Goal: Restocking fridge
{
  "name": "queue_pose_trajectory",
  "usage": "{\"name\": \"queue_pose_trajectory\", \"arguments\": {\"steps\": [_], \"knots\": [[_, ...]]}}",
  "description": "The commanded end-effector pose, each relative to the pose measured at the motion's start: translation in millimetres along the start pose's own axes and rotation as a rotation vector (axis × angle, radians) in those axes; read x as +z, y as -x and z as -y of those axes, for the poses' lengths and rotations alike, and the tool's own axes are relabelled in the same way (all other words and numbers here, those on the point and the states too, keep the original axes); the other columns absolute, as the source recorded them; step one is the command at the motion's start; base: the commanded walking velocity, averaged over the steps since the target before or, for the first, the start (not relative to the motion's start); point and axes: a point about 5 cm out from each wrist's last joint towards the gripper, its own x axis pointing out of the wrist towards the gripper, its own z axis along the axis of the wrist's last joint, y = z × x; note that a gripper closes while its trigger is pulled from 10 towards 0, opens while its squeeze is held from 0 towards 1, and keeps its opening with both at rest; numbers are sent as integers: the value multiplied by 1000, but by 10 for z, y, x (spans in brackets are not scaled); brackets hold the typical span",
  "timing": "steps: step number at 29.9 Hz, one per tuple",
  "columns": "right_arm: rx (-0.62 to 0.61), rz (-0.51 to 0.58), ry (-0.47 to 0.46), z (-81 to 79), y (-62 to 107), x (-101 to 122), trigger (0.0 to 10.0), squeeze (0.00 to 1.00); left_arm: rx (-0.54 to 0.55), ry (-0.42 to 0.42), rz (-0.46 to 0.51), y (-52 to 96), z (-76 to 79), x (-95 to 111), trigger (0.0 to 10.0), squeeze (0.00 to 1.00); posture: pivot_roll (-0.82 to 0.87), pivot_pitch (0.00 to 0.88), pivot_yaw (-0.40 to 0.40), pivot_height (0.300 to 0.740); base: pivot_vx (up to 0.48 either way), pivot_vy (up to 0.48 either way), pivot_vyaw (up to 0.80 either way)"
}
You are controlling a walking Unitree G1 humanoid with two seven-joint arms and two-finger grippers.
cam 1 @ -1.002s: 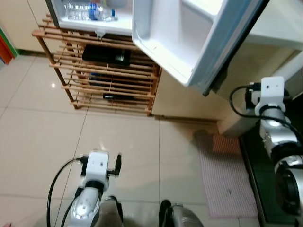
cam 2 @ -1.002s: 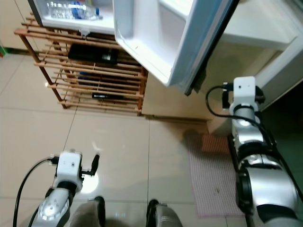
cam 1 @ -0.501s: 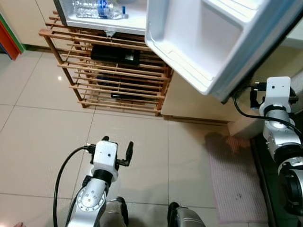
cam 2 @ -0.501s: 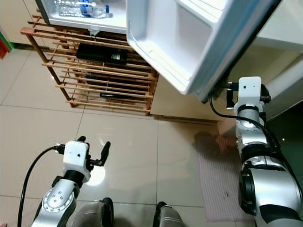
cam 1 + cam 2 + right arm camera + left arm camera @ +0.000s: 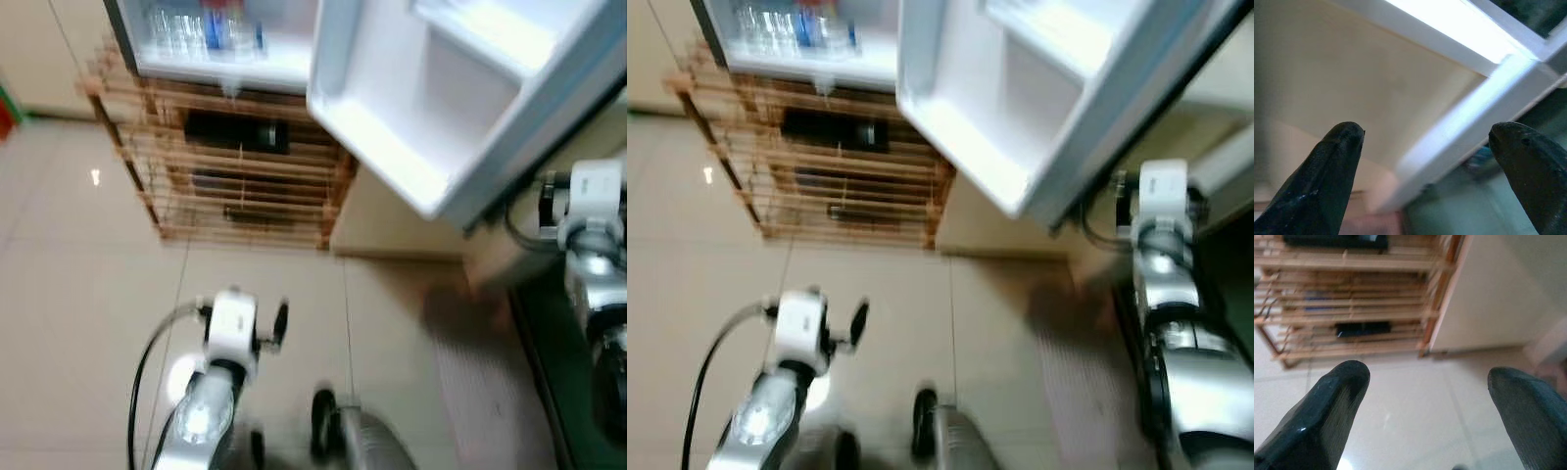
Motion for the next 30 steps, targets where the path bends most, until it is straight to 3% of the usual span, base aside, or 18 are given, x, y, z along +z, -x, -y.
{"name": "queue_pose_trajectory", "arguments": {"steps": [1, 4, 6, 7, 9, 12, 13, 15, 16, 19, 22, 23, 25, 26, 27, 28, 29, 30], "knots": [[36, 31, -68, -52, -3, 53, 10000, 0, 2, 11, -49, 16, 16, -91, 10000, 0, 146, 234, -143, 740, 0, 0, 0], [173, 118, -190, -302, 27, 210, 10000, 0, -3, 18, -56, -5, 23, -99, 10000, 0, 116, 247, -155, 740, 0, 0, 0], [221, 149, -218, -376, 53, 267, 10000, 0, -3, 25, -58, -8, 22, -104, 10000, 0, 116, 247, -155, 740, 0, 0, 0], [318, 206, -304, -508, 140, 429, 10000, 0, 1, 39, -74, -19, 18, -138, 10000, 0, 91, 257, -164, 740, 0, 0, 0], [401, 242, -361, -603, 249, 560, 10000, 0, 1, 45, -91, -25, 19, -171, 10000, 0, 85, 257, -166, 740, 0, 0, 0], [680, 268, -538, -852, 598, 887, 10000, 0, -1, 60, -122, -55, 33, -229, 10000, 0, 50, 259, -177, 740, 0, 0, 0], [680, 268, -538, -852, 598, 887, 10000, 0, -1, 60, -122, -55, 33, -229, 10000, 0, 50, 259, -177, 740, 0, 0, 0], [971, 267, -706, -1011, 970, 1192, 10000, 0, 1, 69, -135, -101, 47, -256, 10000, 0, 25, 237, -179, 740, 0, 0, 0], [1183, 274, -783, -1062, 1265, 1367, 10000, 0, -3, 80, -139, -155, 76, -261, 10000, 0, 19, 221, -177, 740, 0, 0, 0], [1170, 242, -769, -1047, 1249, 1270, 10000, 0, -21, 78, -121, -253, 139, -203, 10000, 0, 14, 193, -175, 740, 0, 0, 0], [965, 174, -681, -919, 1002, 976, 10000, 0, -36, 47, -46, -385, 194, -40, 10000, 0, 17, 155, -164, 740, 0, 0, 0], [965, 174, -681, -919, 1002, 976, 10000, 0, -36, 47, -46, -385, 194, -40, 10000, 0, 17, 155, -164, 740, 0, 0, 0], [799, 130, -626, -808, 827, 802, 10000, 0, -39, 22, -7, -447, 213, 49, 10000, 0, 21, 137, -157, 740, 0, 0, 0], [657, 109, -520, -700, 735, 658, 10000, 0, -48, -6, 22, -486, 225, 121, 10000, 0, 35, 104, -140, 740, 0, 0, 0], [657, 109, -520, -700, 735, 658, 10000, 0, -48, -6, 22, -486, 225, 121, 10000, 0, 35, 104, -140, 740, 0, 0, 0], [422, 67, -339, -490, 649, 407, 10000, 0, -56, -35, 86, -537, 231, 274, 10000, 0, 45, 82, -125, 740, 0, 0, 0], [314, 34, -289, -380, 665, 263, 10000, 0, -57, -30, 134, -562, 210, 399, 10000, 0, 56, 63, -114, 740, 0, 0, 0], [314, 34, -289, -380, 665, 263, 10000, 0, -57, -30, 134, -562, 210, 399, 10000, 0, 56, 63, -114, 740, 0, 0, 0]]}}
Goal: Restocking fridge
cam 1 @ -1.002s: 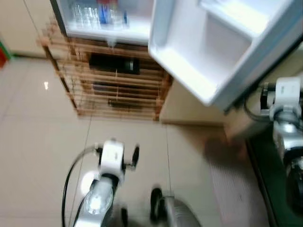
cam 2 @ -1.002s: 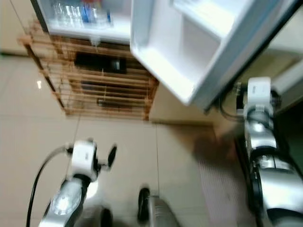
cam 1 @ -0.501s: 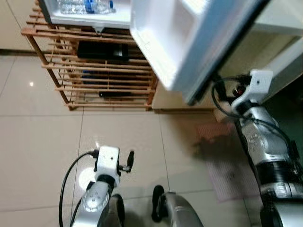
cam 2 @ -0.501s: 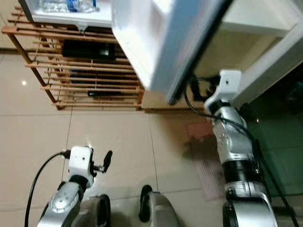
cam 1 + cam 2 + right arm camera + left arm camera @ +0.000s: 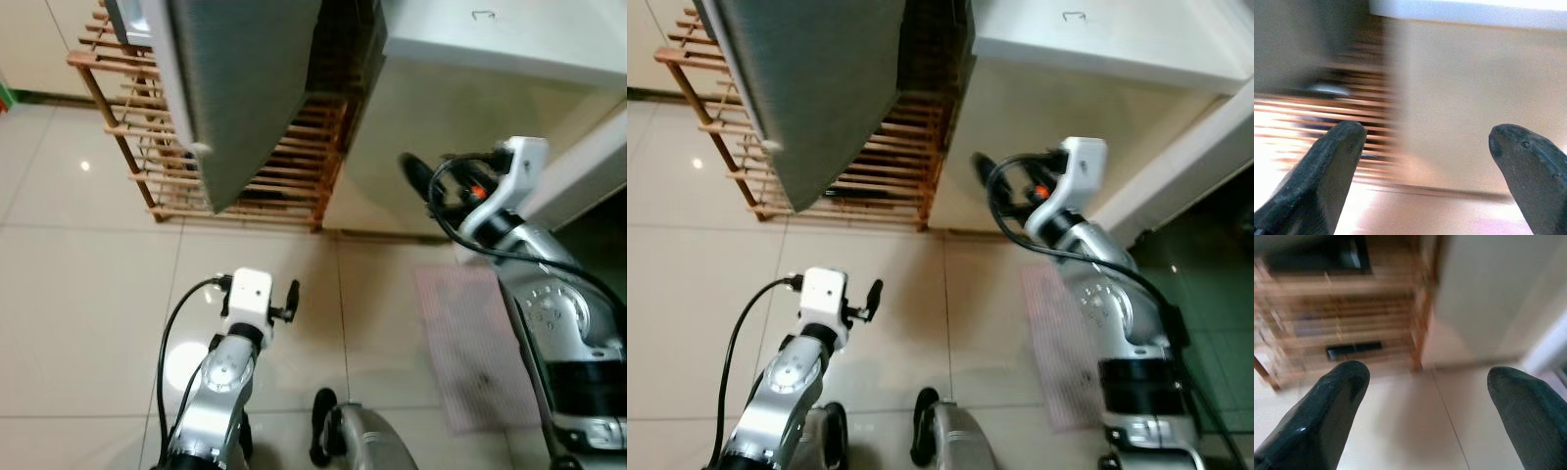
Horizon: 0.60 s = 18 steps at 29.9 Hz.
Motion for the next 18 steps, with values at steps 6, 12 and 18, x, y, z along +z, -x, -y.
{"name": "queue_pose_trajectory", "arguments": {"steps": [6, 12, 18], "knots": [[-185, 51, 124, 74, 144, -242, 10000, 0, 10, 63, 158, -124, -173, 444, 10000, 0, 85, 6, -75, 740, 0, 0, 0], [-199, 98, 123, -85, 116, -344, 10000, 0, 33, 63, 276, -248, -297, 756, 10000, 0, 95, 0, -62, 740, 0, 0, 0], [-170, 116, 99, -188, 95, -389, 10000, 0, 38, 76, 290, -305, -326, 859, 10000, 0, 103, 0, -66, 740, 376, 280, 0]]}}
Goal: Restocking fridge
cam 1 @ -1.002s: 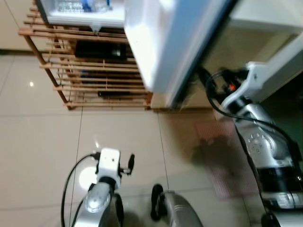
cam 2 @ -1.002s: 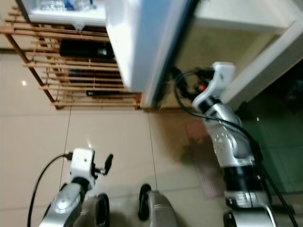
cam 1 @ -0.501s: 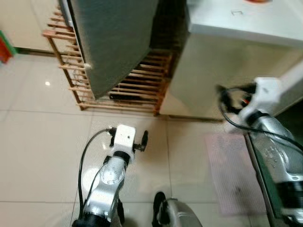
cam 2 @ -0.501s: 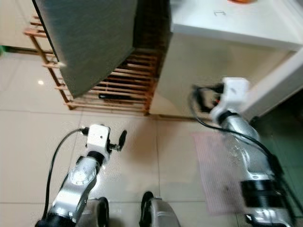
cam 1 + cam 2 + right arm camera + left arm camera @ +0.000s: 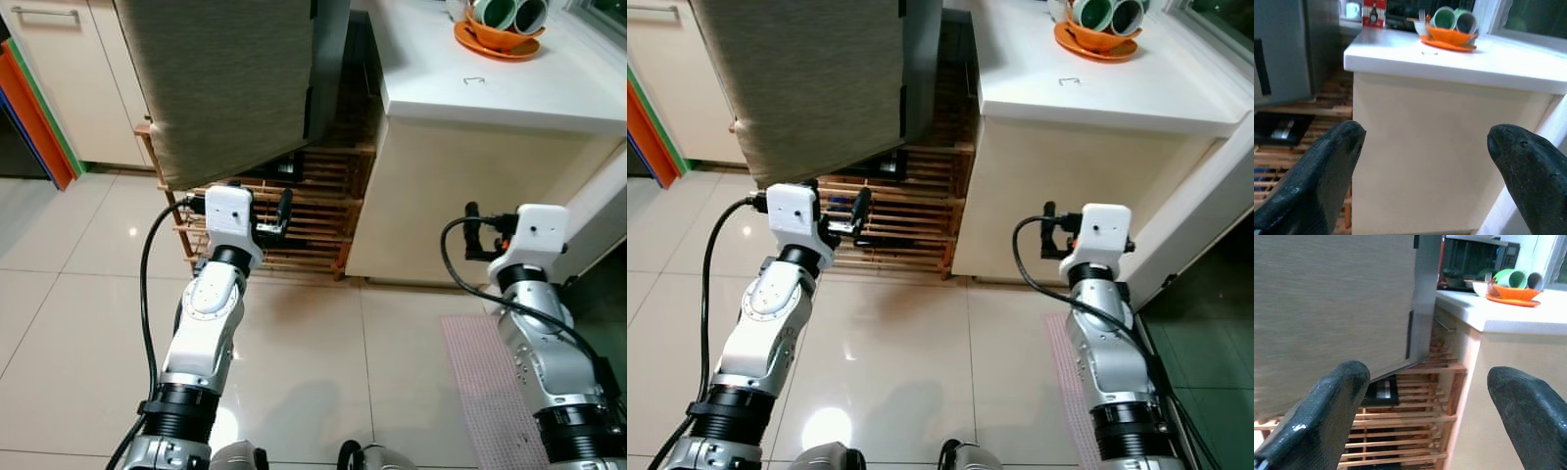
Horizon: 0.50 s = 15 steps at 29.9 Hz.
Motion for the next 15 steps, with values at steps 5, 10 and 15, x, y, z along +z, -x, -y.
{"name": "queue_pose_trajectory", "arguments": {"steps": [5, 10, 15], "knots": [[22, 28, 7, -50, -24, -16, 10000, 0, -15, -9, 21, -63, 37, 104, 10000, 0, 110, 0, -64, 740, 387, 283, 0], [50, 22, -17, -156, -67, -33, 10000, 0, -14, -10, 14, -75, 59, 111, 10000, 0, 107, 0, -58, 740, 390, 277, 579], [57, 28, -15, -221, -140, -24, 10000, 0, -32, -15, 2, -99, 95, 104, 10000, 0, 109, 0, -55, 740, 405, 168, 569]]}}
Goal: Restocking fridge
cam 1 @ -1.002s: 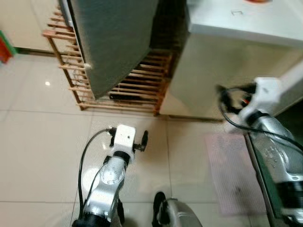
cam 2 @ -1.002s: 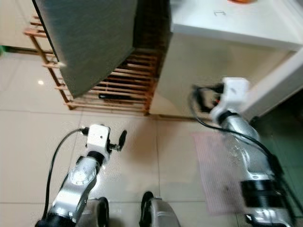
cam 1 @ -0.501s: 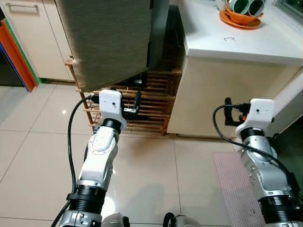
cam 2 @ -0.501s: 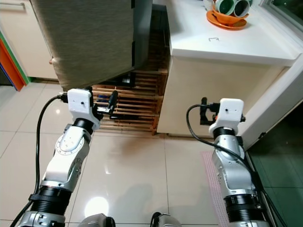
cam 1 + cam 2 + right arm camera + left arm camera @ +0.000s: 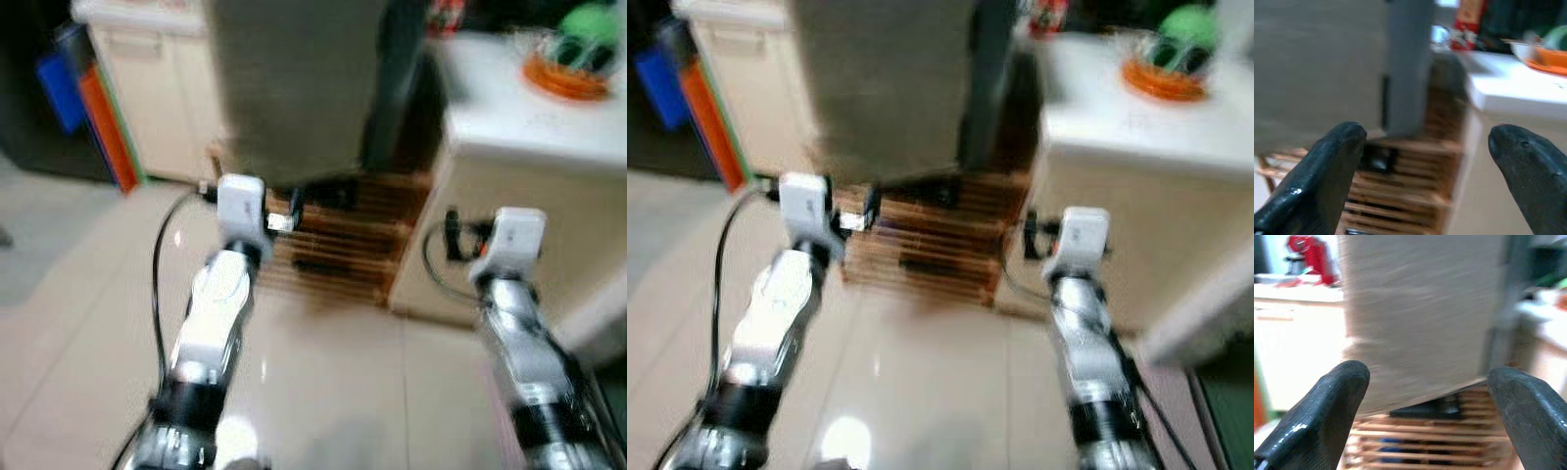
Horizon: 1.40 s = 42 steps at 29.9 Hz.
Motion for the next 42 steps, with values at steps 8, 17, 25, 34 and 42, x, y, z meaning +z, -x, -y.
{"name": "queue_pose_trajectory", "arguments": {"steps": [8, 17, 25, 34, 42], "knots": [[-6, -30, 19, 45, -8, -92, 10000, 0, -29, -14, 10, -94, 57, 87, 10000, 0, 114, 0, -56, 740, 428, 0, 138], [19, -22, 7, -6, -25, -96, 10000, 0, -2, -31, -3, -104, -18, 73, 10000, 0, 117, 1, -57, 740, 428, 0, 0], [30, -7, 0, -34, -5, -91, 10000, 0, -38, -40, -41, -84, 33, -5, 10000, 0, 113, 8, -56, 740, 445, 0, 0], [21, -14, -9, -21, 26, -121, 10000, 0, -86, -28, -43, -81, 99, -2, 10000, 0, 109, 2, -54, 740, 478, 0, 0], [26, -15, -8, -28, 32, -126, 10000, 0, -71, -34, -46, -74, 76, -21, 10000, 0, 110, 0, -57, 740, 480, 0, 0]]}}
